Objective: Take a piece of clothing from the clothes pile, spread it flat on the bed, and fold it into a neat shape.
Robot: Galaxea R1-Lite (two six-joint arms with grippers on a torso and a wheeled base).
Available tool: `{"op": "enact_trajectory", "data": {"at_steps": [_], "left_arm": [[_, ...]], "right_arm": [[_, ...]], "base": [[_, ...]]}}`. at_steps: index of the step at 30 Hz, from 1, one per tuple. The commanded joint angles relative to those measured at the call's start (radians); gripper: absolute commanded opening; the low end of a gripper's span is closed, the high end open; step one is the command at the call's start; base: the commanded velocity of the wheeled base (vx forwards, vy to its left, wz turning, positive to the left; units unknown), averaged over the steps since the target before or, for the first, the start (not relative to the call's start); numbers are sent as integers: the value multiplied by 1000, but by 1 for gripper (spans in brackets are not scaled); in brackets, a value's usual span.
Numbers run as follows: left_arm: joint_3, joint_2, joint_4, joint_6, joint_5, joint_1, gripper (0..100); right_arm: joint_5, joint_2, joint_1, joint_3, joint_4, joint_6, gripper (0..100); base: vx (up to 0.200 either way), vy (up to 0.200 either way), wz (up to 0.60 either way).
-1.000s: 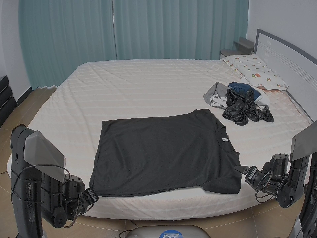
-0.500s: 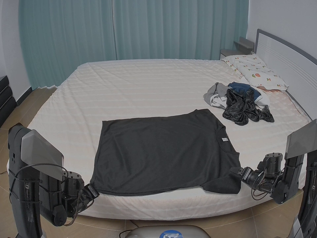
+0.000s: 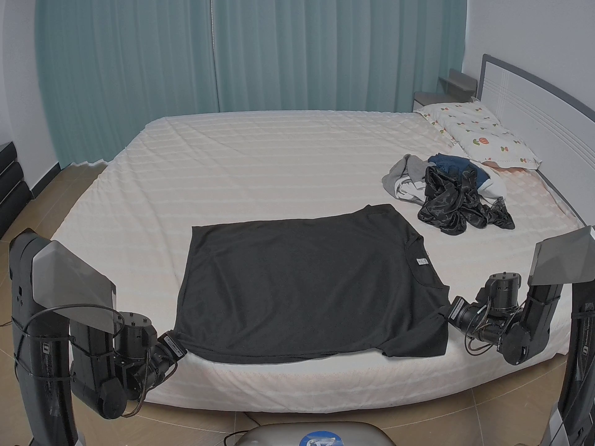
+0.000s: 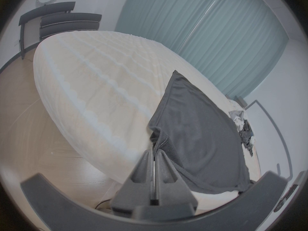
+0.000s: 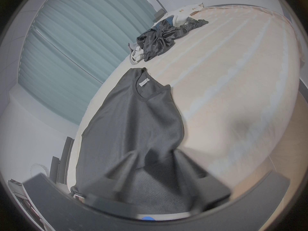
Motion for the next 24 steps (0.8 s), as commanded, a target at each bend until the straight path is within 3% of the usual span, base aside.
{"op": "enact_trajectory", "data": {"at_steps": [1, 10, 22, 23, 24], "left_arm": [[-56, -10, -18, -27, 1, 11, 0], [-107, 22, -18, -66, 3, 37, 0], [-131, 48, -18, -73, 1, 43, 0], [-136, 54, -18, -73, 1, 44, 0], [-137, 59, -18, -71, 1, 47, 0]], "right_arm": [[6, 6, -29, -138, 95, 0, 0], [6, 38, -28, -362, 293, 0, 0], [5, 139, -23, -549, 340, -3, 0], [3, 150, -23, -569, 336, -1, 100], [3, 161, -23, -584, 327, 2, 100]], "base": [[0, 0, 0], [0, 0, 0], [0, 0, 0], [0, 0, 0], [0, 0, 0]]}}
